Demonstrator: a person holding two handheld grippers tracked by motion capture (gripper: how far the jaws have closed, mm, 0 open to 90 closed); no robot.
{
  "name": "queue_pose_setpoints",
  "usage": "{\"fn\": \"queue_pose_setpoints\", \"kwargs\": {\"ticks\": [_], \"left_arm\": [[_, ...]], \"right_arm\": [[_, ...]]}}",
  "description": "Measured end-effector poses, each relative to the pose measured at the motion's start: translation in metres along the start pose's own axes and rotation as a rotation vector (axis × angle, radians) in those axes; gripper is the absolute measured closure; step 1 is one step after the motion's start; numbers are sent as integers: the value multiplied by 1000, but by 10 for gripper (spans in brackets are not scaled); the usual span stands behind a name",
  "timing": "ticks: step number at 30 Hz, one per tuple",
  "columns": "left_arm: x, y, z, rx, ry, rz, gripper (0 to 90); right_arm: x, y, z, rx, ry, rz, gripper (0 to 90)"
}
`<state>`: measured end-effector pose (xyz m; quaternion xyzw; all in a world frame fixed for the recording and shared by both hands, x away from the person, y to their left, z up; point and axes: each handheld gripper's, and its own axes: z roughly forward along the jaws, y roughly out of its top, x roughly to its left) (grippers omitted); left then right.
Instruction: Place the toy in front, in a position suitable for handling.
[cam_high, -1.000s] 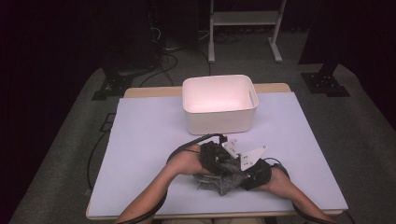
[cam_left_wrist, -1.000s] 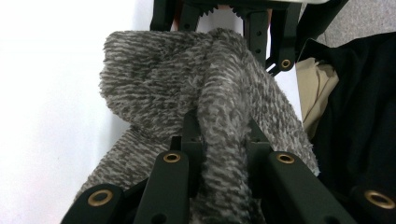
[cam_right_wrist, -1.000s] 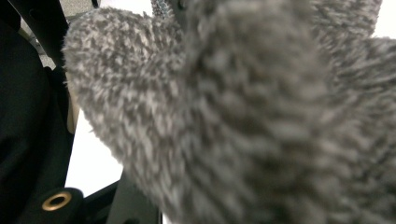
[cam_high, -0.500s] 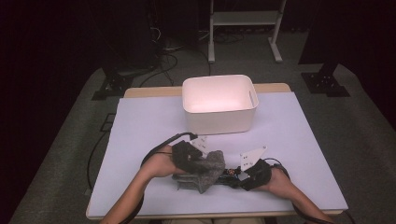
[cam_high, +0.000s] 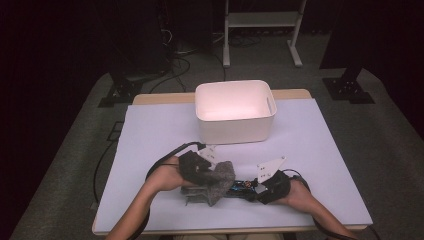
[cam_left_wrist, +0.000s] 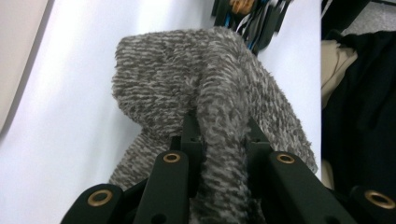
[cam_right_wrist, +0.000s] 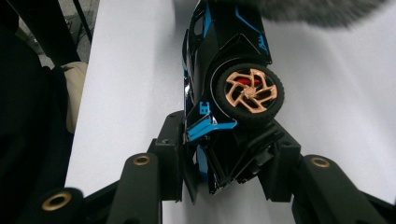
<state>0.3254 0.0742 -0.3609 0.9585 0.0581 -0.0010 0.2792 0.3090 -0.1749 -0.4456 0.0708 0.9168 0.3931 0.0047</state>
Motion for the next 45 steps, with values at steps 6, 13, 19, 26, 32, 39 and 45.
{"fn": "queue_pose_setpoints", "kwargs": {"ticks": [6, 13, 19, 26, 32, 39, 45], "left_arm": [[-8, 42, 29, 24, -37, 101, 761], [-9, 60, 42, 25, -60, 120, 761], [-4, 39, 28, 26, -41, 86, 761], [2, 2, 5, -8, -8, -2, 761], [5, -16, -6, -10, 16, -41, 759], [5, -14, -5, -5, 17, -37, 759], [8, -6, -1, 7, 8, -26, 756]], "right_arm": [[0, 0, 0, 0, -2, 1, 570], [0, -1, 0, -6, 1, 1, 570], [0, 0, 0, -3, -1, -3, 571], [0, 0, 0, -3, 0, 0, 570], [0, 0, 0, -3, 2, 4, 570], [-3, -1, 1, -2, 20, 40, 534], [-5, 2, 2, -10, 22, 49, 464]]}}
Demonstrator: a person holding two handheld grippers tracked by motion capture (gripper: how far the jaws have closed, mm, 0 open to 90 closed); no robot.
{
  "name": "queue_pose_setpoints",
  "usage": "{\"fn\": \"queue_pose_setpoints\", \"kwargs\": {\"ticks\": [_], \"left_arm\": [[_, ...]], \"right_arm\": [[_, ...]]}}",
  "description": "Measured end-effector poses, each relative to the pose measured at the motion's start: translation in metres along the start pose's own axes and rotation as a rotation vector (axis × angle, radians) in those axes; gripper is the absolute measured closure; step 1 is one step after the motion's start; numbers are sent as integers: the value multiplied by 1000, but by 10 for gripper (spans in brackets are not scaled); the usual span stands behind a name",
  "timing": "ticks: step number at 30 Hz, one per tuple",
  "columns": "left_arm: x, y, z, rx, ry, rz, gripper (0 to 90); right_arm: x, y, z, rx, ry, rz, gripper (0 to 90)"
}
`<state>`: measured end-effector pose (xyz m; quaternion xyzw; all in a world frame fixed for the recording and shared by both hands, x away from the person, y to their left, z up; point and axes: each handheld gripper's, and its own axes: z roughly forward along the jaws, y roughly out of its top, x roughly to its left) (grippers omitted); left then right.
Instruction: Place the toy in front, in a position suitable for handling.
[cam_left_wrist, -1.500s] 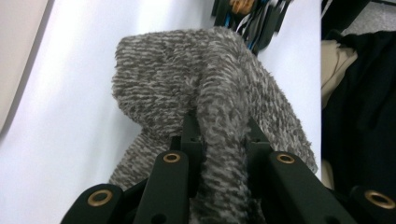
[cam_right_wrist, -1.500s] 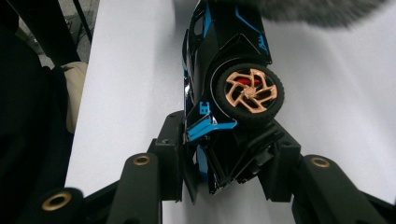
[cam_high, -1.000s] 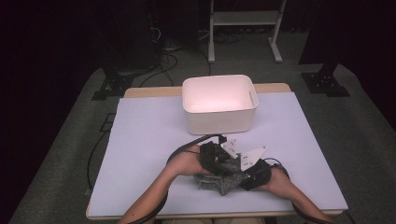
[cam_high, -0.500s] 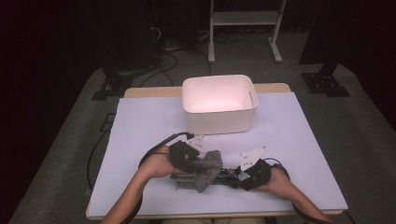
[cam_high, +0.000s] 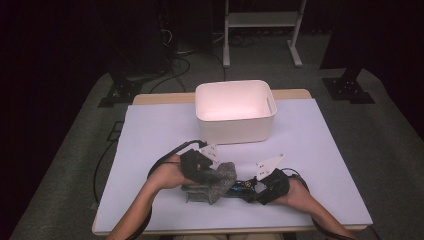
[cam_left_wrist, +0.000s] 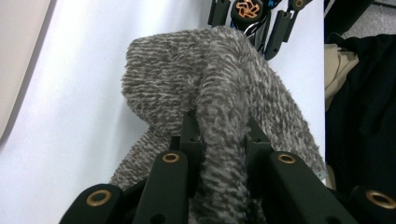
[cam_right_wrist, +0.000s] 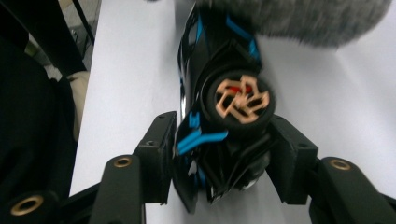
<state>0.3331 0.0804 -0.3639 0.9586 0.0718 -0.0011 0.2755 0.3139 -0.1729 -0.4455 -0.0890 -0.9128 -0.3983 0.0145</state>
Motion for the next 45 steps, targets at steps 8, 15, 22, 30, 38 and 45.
{"fn": "queue_pose_setpoints", "kwargs": {"ticks": [8, 15, 22, 30, 38, 45], "left_arm": [[2, 3, 4, 0, -7, 1, 757], [1, 2, 2, -7, -8, -4, 757], [1, 2, -1, -14, -2, -3, 757], [19, 11, -11, -25, 40, -26, 757], [34, 8, 5, -9, 12, -69, 757], [25, 4, 3, -3, -6, -59, 758]], "right_arm": [[-2, 9, -1, -37, 3, 14, 459], [1, 22, 19, 26, 25, -38, 542], [-1, 25, 18, 37, 36, -71, 559], [-21, 40, 14, 32, -19, -127, 559], [-38, 35, 23, 43, -29, -109, 556], [-35, 30, 21, 3, 6, -17, 425]]}}
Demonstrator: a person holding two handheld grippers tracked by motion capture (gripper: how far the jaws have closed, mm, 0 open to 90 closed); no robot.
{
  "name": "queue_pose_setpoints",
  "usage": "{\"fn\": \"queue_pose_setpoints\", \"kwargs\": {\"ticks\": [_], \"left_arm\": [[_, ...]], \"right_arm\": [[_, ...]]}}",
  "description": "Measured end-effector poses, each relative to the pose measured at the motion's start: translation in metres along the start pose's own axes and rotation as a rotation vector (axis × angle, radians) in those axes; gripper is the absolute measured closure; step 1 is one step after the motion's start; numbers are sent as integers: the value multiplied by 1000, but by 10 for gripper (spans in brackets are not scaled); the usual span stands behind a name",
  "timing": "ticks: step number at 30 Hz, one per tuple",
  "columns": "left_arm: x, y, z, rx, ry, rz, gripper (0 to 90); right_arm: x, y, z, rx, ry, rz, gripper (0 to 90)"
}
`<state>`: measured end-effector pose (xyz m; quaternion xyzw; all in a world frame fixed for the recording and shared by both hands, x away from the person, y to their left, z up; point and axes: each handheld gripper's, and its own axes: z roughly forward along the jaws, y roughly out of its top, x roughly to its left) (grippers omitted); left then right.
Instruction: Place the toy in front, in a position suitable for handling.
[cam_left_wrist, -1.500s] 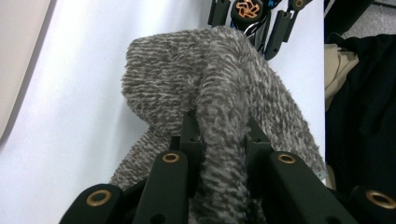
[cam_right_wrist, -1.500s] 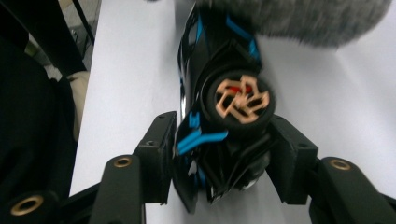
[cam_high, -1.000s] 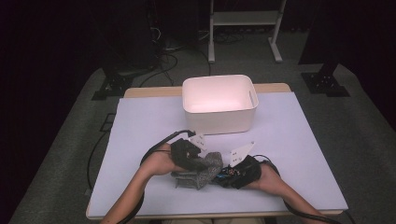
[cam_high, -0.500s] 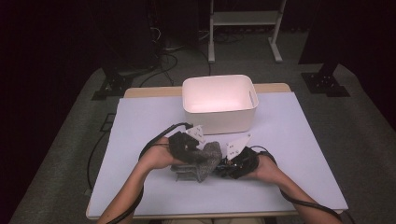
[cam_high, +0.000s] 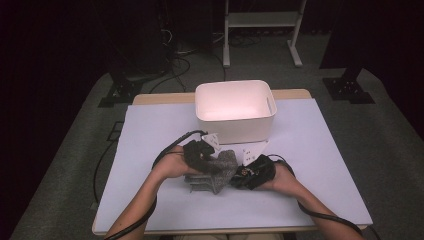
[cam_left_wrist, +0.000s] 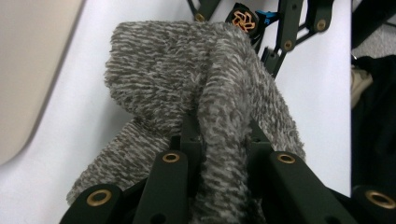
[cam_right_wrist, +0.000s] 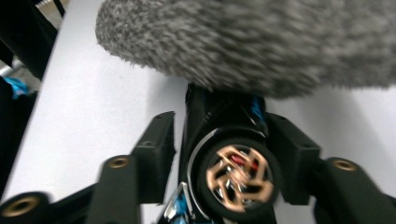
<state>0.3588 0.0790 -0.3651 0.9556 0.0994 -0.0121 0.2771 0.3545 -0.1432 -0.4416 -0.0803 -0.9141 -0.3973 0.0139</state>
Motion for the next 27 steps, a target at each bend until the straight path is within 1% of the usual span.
{"fn": "queue_pose_setpoints", "kwargs": {"ticks": [2, 4, 6, 8, 10, 12, 14, 15, 16, 17, 18, 20, 23, 27], "left_arm": [[-4, -2, 0, -2, -3, 6, 757], [-7, -3, -1, -3, -9, 9, 757], [-11, -5, -1, -3, -17, 14, 757], [-14, -7, -2, -2, -17, 17, 757], [-18, -8, -1, 4, -26, 26, 757], [-23, -10, -1, 16, -33, 34, 757], [-27, -11, 0, 24, -38, 40, 757], [-29, -12, 0, 29, -43, 42, 757], [-31, -13, 1, 29, -40, 48, 757], [-33, -14, 1, 28, -34, 52, 757], [-34, -15, 2, 21, -32, 49, 757], [-35, -18, 3, 18, -42, 43, 757], [-40, -22, 6, 28, -55, 51, 757], [-43, -25, 8, 26, -50, 50, 756]], "right_arm": [[2, -1, -2, -3, 10, 23, 378], [4, -3, -6, -8, 11, 33, 359], [6, -4, -10, -24, 19, 61, 343], [8, -6, -12, -28, 19, 73, 325], [11, -7, -11, -15, 13, 83, 303], [16, -8, -11, -31, 2, 78, 290], [21, -7, -12, -33, -10, 73, 279], [22, -7, -12, -34, -15, 71, 288], [24, -7, -12, -39, -20, 73, 289], [26, -7, -13, -41, -29, 64, 290], [28, -7, -13, -43, -41, 63, 291], [32, -8, -12, -43, -60, 51, 293], [38, -7, -12, -38, -87, 19, 297], [44, -7, -11, -38, -106, -7, 297]]}}
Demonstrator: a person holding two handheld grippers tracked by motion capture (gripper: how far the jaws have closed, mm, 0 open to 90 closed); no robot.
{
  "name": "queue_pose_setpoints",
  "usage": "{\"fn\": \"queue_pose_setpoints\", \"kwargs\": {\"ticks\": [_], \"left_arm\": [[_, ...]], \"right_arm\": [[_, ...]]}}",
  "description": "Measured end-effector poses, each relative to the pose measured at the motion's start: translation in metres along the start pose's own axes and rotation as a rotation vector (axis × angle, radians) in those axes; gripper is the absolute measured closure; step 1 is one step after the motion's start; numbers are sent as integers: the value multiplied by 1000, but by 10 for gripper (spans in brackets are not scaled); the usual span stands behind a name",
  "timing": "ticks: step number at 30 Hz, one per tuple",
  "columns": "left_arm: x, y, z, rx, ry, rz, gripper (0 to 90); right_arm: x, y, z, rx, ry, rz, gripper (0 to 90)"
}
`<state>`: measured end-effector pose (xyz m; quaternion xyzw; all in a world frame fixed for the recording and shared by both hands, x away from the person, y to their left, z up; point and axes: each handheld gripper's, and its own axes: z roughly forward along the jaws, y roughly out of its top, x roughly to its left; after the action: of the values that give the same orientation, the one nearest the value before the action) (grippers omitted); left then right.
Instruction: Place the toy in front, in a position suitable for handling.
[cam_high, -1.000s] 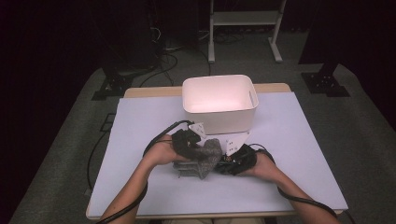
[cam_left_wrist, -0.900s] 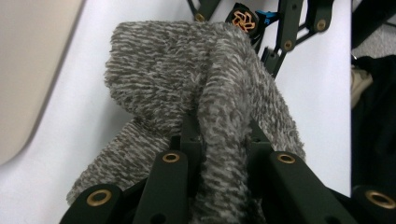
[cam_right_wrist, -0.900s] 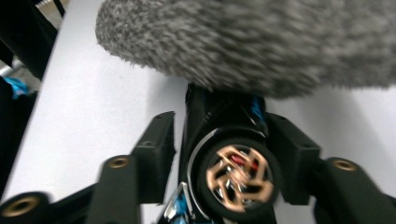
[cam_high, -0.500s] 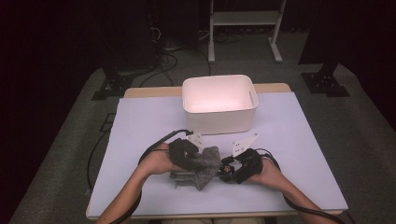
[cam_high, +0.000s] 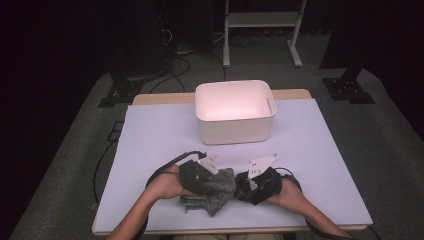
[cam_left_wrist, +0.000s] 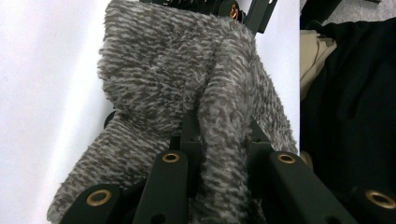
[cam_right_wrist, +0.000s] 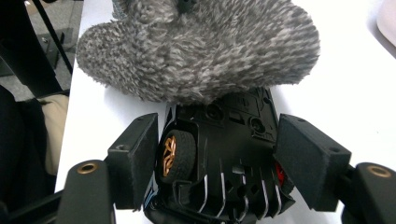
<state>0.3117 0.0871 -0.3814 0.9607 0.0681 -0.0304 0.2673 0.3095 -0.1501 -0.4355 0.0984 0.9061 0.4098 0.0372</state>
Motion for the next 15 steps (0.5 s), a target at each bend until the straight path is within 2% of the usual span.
{"fn": "queue_pose_setpoints", "kwargs": {"ticks": [10, 12, 15], "left_arm": [[-5, -3, 6, 16, -12, 9, 753], [-5, -3, 8, 20, -8, 10, 753], [-5, -2, 9, 16, -10, 9, 753]], "right_arm": [[11, -2, -2, 0, -43, -71, 284], [11, -4, -5, -12, -37, -62, 307], [8, -8, -10, -29, -26, -20, 308]]}}
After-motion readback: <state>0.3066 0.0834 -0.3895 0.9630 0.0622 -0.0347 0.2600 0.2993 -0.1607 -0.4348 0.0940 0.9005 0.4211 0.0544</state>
